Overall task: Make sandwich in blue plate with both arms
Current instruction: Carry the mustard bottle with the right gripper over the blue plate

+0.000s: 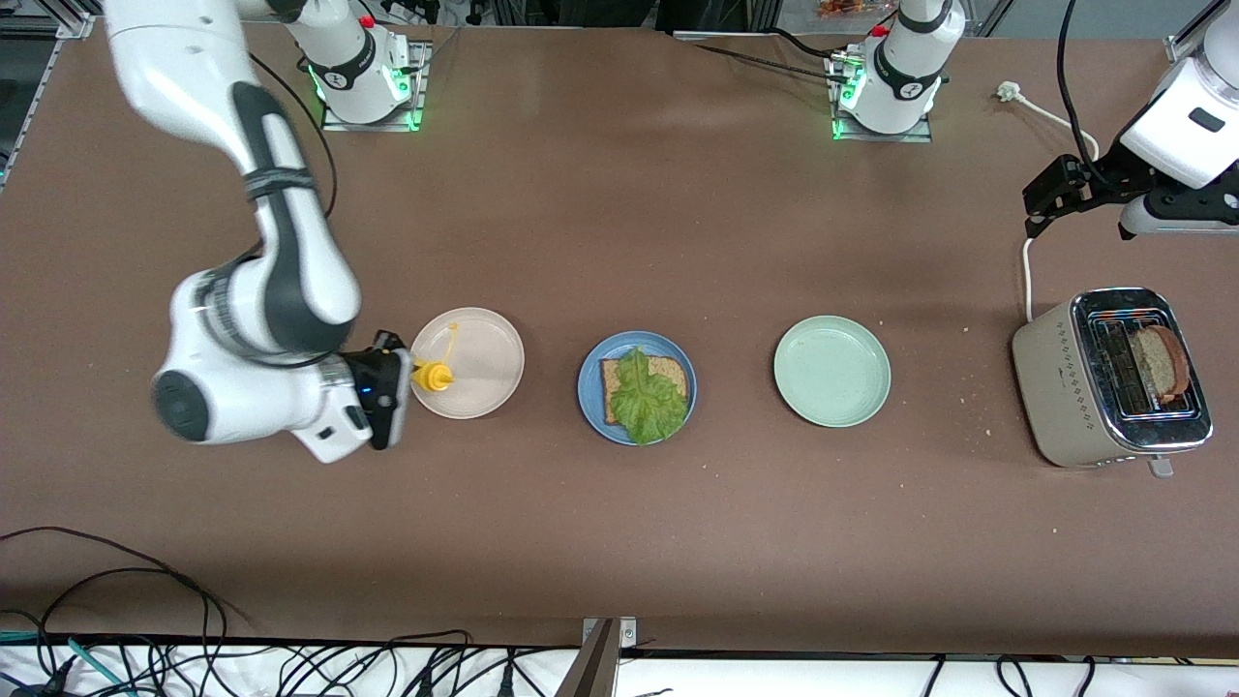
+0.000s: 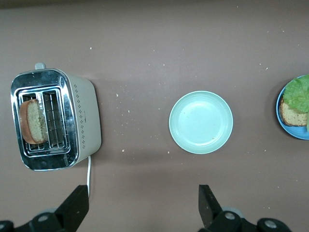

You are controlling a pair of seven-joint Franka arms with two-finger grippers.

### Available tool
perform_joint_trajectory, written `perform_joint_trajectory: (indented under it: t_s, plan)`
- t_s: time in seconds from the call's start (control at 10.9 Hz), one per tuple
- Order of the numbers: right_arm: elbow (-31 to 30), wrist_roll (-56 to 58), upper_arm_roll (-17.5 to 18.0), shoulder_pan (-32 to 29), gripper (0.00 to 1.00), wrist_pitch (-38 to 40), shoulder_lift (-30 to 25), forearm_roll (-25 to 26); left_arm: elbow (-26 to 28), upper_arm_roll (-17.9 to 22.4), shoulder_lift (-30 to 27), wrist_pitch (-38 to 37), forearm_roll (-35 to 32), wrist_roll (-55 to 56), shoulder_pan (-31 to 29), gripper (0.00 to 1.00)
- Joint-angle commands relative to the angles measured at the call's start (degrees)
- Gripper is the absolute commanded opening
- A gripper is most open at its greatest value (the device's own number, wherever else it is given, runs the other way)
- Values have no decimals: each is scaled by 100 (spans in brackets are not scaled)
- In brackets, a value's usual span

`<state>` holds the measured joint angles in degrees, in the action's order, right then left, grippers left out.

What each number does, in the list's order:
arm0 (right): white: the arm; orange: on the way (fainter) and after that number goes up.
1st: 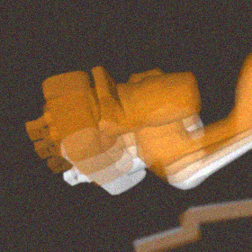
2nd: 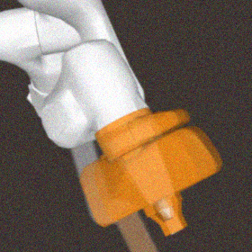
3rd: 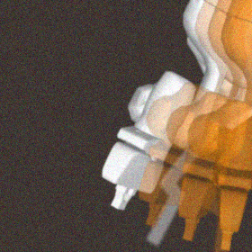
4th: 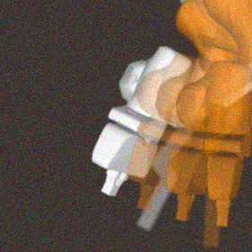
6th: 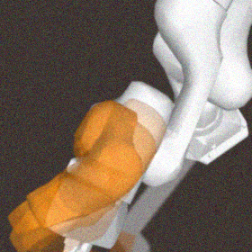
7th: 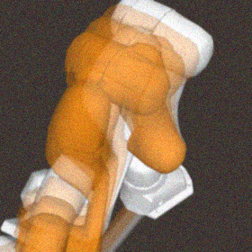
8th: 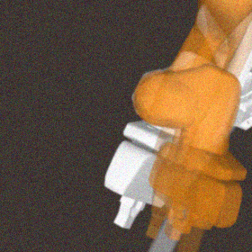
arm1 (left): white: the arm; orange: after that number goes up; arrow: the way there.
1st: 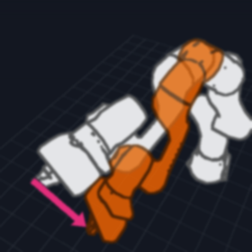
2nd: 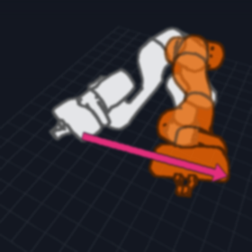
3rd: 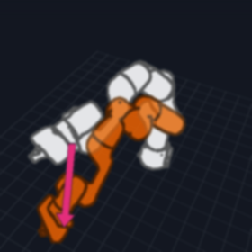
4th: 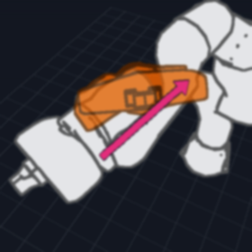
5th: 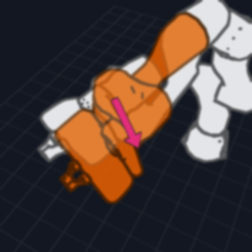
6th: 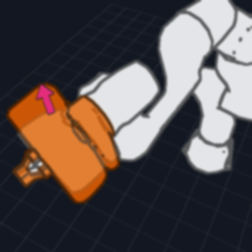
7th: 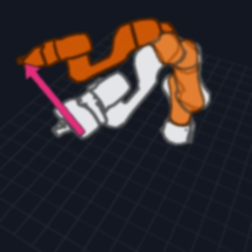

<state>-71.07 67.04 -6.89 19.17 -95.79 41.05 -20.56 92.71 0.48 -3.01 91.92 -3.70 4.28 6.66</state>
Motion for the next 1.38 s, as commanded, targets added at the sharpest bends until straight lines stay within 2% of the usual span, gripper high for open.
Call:
perform_joint_trajectory:
  t_s: [0.0, 0.46, 0.74, 0.92, 1.29]
  plan:
    - [445, -1215, -84, 1015, 0, -54, 34, 1462, -157, -13, 55, -104, 89, 29, -16, 100]
    - [410, -2773, -76, 2738, 0, -1, 104, 4195, -157, -13, 55, -104, 89, 29, -16, 100]
    - [366, -3301, -84, 3319, 0, 34, 420, 5155, -165, -13, 55, -113, 89, 29, -16, 100]
    - [375, -3477, -84, 3496, 0, 60, 587, 5578, -157, -13, 55, -113, 89, 29, -16, 100]
    - [366, -3522, -93, 3619, 0, 148, 676, 5817, -165, -13, 64, -104, 89, 29, -16, 100]
